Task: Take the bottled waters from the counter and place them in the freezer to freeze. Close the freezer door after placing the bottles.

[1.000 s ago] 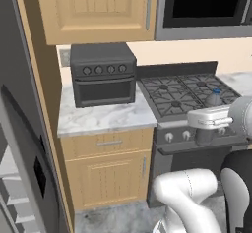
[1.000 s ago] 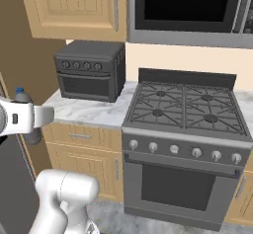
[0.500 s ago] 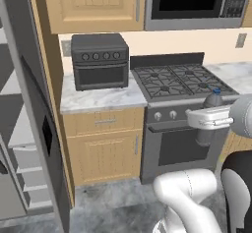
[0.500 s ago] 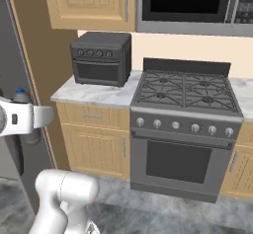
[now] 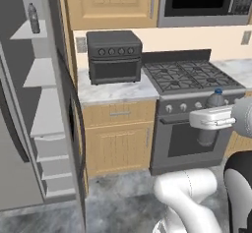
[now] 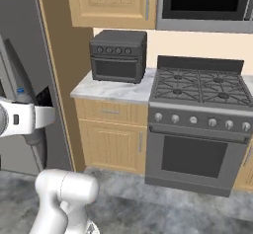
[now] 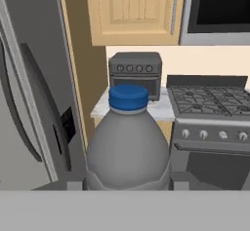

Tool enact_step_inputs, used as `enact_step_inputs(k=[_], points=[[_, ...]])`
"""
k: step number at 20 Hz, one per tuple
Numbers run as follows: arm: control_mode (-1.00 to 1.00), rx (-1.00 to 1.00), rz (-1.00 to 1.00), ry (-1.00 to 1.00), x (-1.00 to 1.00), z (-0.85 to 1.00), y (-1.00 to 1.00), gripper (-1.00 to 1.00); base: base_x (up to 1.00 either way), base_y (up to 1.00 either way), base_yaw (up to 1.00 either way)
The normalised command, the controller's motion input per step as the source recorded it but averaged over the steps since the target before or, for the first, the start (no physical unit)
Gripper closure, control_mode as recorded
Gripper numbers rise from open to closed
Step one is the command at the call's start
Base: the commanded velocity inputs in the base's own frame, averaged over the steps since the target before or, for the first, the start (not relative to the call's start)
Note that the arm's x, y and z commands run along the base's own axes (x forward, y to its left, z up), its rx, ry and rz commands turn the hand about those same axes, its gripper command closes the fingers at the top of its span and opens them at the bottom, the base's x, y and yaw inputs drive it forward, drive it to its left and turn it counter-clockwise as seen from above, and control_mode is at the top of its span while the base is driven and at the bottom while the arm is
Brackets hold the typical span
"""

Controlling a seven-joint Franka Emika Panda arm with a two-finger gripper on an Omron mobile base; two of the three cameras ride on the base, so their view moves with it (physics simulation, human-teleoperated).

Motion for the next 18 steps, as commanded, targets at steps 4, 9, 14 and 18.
enact_step_inputs(k=[4, 9, 14, 18], points=[[1.0, 0.0, 0.0, 0.0, 0.0, 0.0, 0.0, 1.0, -0.08, 0.79, 0.0], [1.0, 0.0, 0.0, 0.0, 0.0, 0.0, 0.0, 1.0, -0.09, 0.79, 0.0], [1.0, 0.0, 0.0, 0.0, 0.0, 0.0, 0.0, 1.0, -0.08, 0.71, -0.01], [1.0, 0.0, 0.0, 0.0, 0.0, 0.0, 0.0, 1.0, 0.0, 0.71, -0.05]])
